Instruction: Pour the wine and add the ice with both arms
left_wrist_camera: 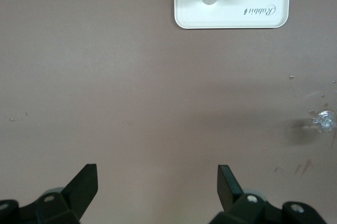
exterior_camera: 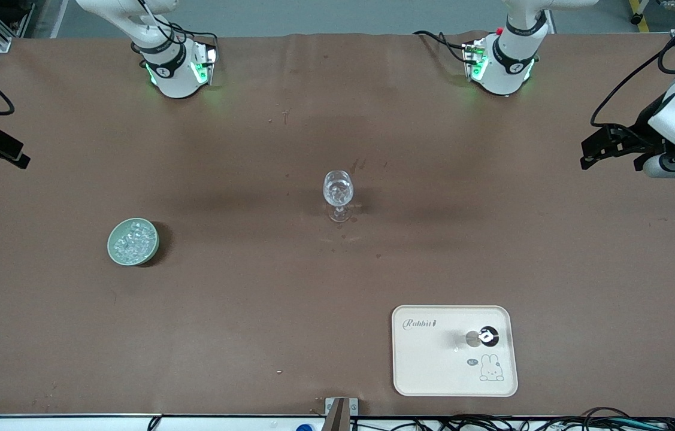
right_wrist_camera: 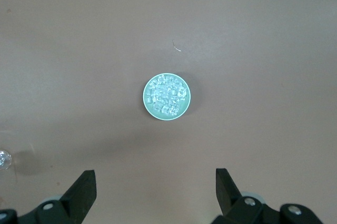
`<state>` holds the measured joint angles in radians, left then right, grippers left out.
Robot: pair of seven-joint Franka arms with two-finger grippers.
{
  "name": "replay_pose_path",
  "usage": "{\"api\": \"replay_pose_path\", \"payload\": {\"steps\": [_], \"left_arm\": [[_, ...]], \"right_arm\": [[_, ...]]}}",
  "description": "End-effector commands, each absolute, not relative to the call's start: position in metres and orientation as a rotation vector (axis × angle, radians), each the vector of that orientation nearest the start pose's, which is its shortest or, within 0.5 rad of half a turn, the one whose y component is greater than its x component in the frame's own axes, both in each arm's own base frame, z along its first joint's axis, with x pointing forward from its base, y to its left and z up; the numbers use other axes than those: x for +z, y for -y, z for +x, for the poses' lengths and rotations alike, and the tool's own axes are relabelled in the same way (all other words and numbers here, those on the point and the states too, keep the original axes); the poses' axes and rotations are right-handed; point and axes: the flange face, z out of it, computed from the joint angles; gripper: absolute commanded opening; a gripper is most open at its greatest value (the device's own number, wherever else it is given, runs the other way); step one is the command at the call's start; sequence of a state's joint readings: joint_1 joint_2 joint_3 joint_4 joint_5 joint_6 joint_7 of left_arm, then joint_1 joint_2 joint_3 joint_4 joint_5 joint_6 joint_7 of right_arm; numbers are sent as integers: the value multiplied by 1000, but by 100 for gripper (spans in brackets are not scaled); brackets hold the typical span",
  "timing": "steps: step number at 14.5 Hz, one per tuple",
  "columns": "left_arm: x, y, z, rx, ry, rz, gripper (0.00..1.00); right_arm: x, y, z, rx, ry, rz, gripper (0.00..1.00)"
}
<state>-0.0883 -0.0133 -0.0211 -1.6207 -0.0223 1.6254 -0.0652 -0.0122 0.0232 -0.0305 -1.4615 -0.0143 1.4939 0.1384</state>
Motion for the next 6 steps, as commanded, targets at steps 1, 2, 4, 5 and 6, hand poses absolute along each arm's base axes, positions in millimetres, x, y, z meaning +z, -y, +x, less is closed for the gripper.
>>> {"api": "replay_pose_path", "payload": {"steps": [1, 2, 4, 5, 6], "left_arm": [[619, 59, 552, -45, -46, -3145, 100], [619, 60, 552, -45, -48, -3145, 100], [619, 60, 552, -43, -51, -3145, 100], [619, 59, 552, -43, -48, -3143, 100], [619, 58, 552, -43, -46, -3143, 100]], "right_arm": [[658, 37, 542, -19, -291, -3126, 100], [657, 35, 543, -17, -284, -3127, 100], [657, 32, 543, -17, -276, -3127, 100], [658, 33, 542, -19, -279, -3128, 100], [657, 33, 543, -17, -279, -3129, 100]]}}
